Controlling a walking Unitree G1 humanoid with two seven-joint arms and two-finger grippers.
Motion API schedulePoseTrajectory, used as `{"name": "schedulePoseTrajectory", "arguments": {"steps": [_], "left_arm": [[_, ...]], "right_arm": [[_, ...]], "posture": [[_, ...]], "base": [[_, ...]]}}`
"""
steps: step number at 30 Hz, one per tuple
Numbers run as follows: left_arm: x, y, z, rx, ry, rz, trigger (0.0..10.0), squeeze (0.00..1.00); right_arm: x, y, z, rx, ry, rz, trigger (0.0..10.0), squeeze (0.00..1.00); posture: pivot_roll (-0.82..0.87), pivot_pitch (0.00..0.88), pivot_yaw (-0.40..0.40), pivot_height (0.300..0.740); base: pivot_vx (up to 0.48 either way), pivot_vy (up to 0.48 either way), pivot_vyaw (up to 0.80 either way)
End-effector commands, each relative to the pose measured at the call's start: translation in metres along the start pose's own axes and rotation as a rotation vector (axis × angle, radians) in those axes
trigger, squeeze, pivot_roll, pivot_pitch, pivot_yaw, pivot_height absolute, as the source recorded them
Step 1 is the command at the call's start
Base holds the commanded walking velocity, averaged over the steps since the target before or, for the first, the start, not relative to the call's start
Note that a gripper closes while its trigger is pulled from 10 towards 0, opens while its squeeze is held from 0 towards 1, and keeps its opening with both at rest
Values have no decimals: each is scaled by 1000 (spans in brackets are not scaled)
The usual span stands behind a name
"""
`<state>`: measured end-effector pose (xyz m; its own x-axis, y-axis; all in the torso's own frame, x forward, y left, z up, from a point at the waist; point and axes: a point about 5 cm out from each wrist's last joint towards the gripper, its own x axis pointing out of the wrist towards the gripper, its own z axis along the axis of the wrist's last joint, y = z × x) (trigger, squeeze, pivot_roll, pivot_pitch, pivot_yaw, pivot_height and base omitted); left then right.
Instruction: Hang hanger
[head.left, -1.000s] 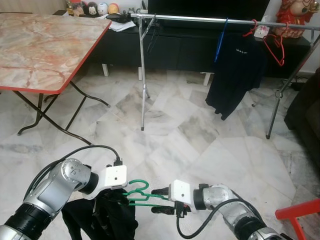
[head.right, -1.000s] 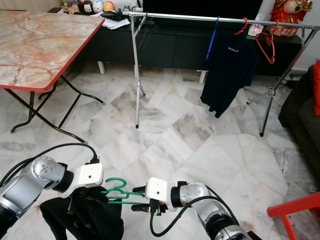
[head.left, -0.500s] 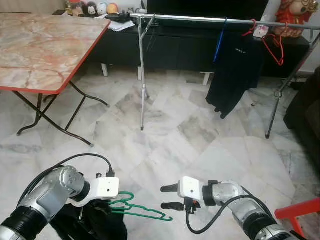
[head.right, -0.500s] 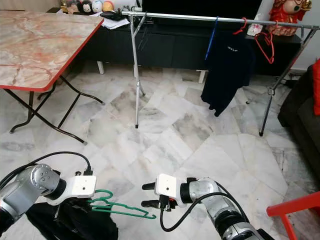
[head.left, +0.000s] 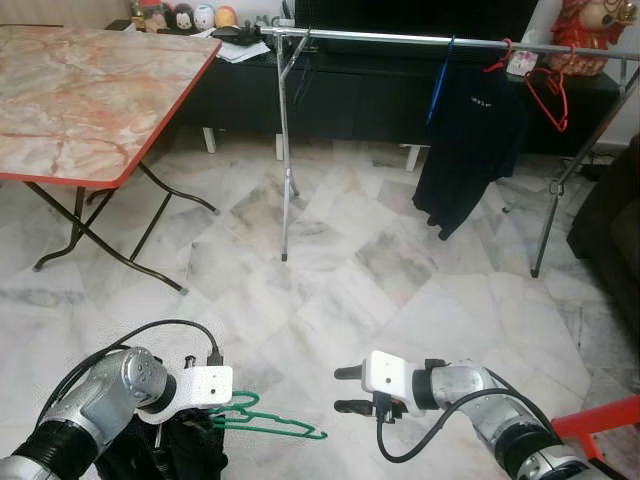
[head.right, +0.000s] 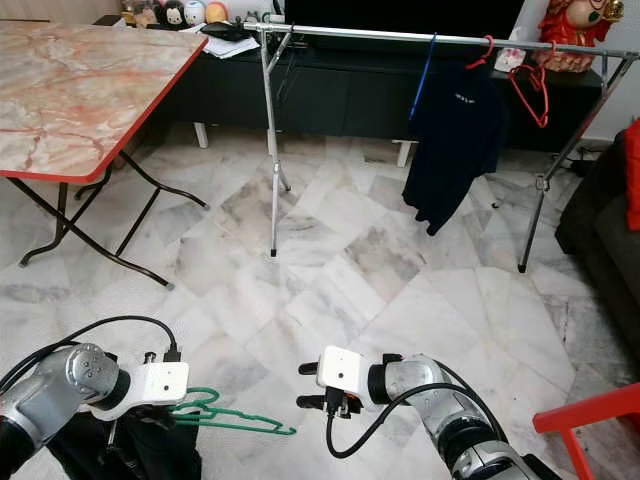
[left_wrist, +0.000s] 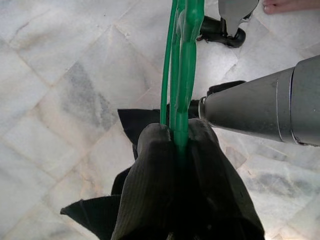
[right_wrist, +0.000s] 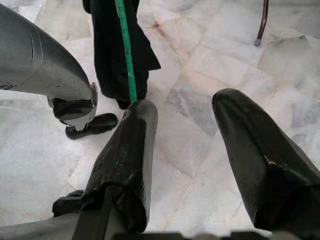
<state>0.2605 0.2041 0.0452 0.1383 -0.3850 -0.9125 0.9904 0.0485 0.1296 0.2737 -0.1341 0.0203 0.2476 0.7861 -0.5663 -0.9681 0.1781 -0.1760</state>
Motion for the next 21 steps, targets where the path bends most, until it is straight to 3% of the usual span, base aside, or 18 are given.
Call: {"name": "schedulePoseTrajectory", "arguments": {"steps": [1, 4, 5, 6, 7, 8, 11, 15, 16, 18, 19, 21], "left_arm": [[-1, 2, 1, 9, -4, 5, 10000, 0], [0, 2, 1, 5, -8, 5, 10000, 0], [0, 1, 0, 5, -8, 5, 10000, 0], [0, 1, 0, 1, -10, 7, 10000, 0], [0, 1, 0, 1, -10, 7, 10000, 0], [0, 1, 0, -6, -15, 9, 10000, 0], [1, 1, -1, -14, -23, 11, 10000, 0], [1, 0, -1, -18, -27, 9, 10000, 0], [1, 0, 0, -20, -28, 9, 10000, 0], [2, 0, 0, -21, -29, 9, 10000, 0], [2, 0, 0, -23, -33, 12, 10000, 0], [2, 0, 0, -25, -36, 14, 10000, 0]], "right_arm": [[-2, 2, -5, 12, 21, 1, 10000, 1000], [-2, 2, -6, 18, 22, -12, 10000, 1000], [-3, -3, -9, 56, 37, -98, 10000, 1000], [-5, -11, -13, 126, 52, -230, 10000, 761], [-5, -11, -13, 126, 52, -230, 10000, 761], [-8, -19, -19, 231, 70, -378, 10000, 0], [-11, -21, -29, 445, 52, -546, 10000, 0], [-7, -14, -34, 568, 7, -603, 10000, 0], [-8, -15, -36, 620, -13, -685, 10000, 0], [-8, -16, -36, 637, -22, -723, 10000, 0], [-13, -20, -39, 709, -34, -852, 10000, 0], [-22, -27, -42, 768, -53, -1013, 10000, 0]], "posture": [[38, 37, -68, 740], [39, 37, -69, 740], [40, 37, -72, 740], [40, 37, -72, 740], [40, 37, -72, 740], [39, 39, -72, 740], [37, 43, -71, 740], [35, 45, -72, 740], [35, 45, -72, 740], [35, 45, -72, 740], [37, 47, -72, 740], [37, 50, -69, 740]], "base": [[0, 0, 0], [0, 0, 0], [0, 0, 0], [0, 0, 0], [0, 0, 0], [0, 0, 0], [0, 0, 0], [0, 0, 0], [0, 0, 0], [0, 0, 0], [0, 0, 0], [0, 0, 0]]}}
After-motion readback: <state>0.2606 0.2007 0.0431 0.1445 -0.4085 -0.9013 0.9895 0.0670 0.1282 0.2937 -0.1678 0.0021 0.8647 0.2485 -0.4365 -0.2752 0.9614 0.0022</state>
